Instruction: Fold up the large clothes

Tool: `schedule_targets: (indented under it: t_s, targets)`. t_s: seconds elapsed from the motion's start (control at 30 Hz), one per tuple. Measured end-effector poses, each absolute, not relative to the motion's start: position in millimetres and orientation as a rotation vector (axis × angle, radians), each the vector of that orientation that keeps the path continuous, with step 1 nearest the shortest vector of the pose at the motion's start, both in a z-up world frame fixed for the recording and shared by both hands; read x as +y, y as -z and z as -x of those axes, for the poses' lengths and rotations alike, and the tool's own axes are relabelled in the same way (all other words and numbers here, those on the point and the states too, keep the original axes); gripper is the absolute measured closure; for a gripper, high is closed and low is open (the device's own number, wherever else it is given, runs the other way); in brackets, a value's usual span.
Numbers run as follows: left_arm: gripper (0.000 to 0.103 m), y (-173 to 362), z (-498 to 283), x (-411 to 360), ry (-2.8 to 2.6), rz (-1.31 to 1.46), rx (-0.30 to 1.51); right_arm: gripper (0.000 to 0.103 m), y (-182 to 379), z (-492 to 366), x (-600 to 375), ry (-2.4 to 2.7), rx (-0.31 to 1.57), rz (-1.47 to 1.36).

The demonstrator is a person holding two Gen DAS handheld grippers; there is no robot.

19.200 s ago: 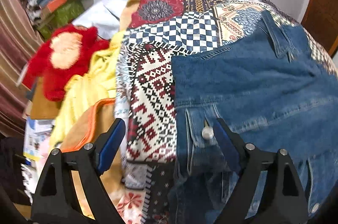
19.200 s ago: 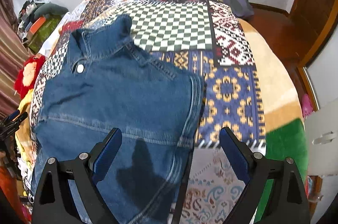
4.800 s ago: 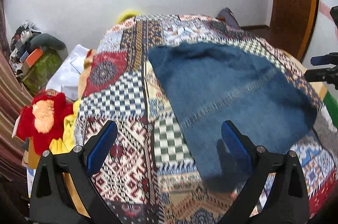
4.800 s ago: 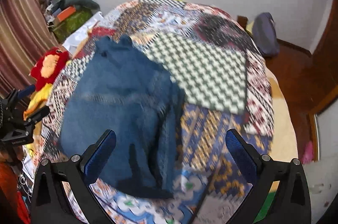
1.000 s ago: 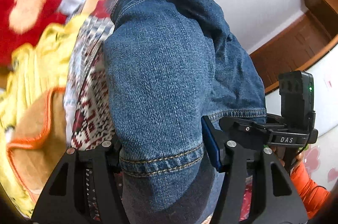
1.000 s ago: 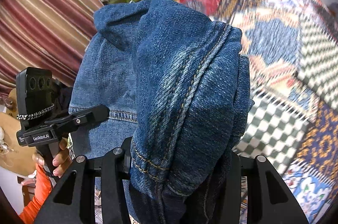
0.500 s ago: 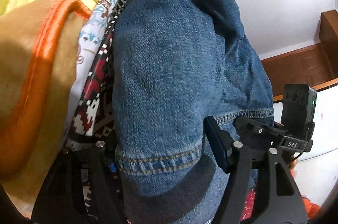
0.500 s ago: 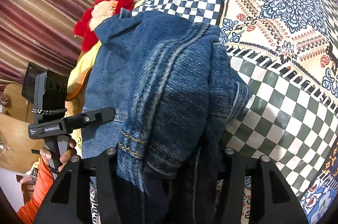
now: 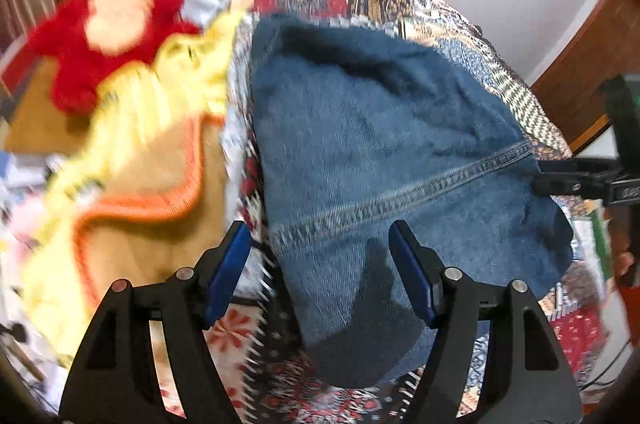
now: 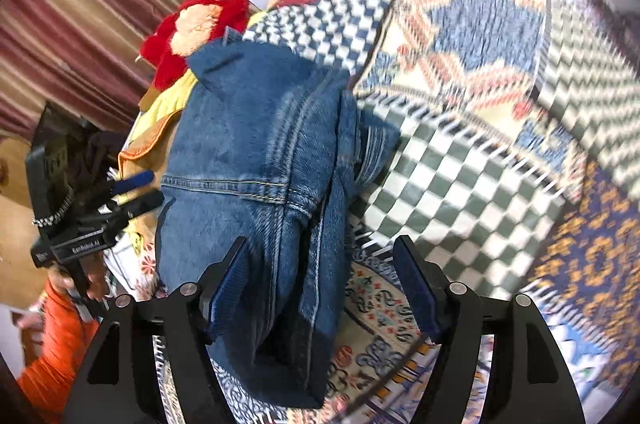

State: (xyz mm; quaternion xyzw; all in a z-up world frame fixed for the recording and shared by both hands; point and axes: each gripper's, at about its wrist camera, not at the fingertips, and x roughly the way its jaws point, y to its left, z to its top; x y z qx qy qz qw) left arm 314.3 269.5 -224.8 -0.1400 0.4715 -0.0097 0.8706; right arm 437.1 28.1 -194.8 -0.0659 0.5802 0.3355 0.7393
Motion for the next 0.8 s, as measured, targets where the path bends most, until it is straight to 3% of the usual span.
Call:
schedule_targets:
  t_s: [0.3,0.5,0.8]
  targets:
    - [0.029,194,-361,274,-0.089,0.135,0.873,0.033,145,-446,62,-0.747,1.048,0.208]
    - [0.029,219,-415,287,-0.139,0.172,0.911,0.033,180,-474,107,-0.742,1.082,0.228]
    - [0.029,255,-453,280,-0.171,0.168,0.967,0.032,229,-497,100,-0.689,1.110,0.251]
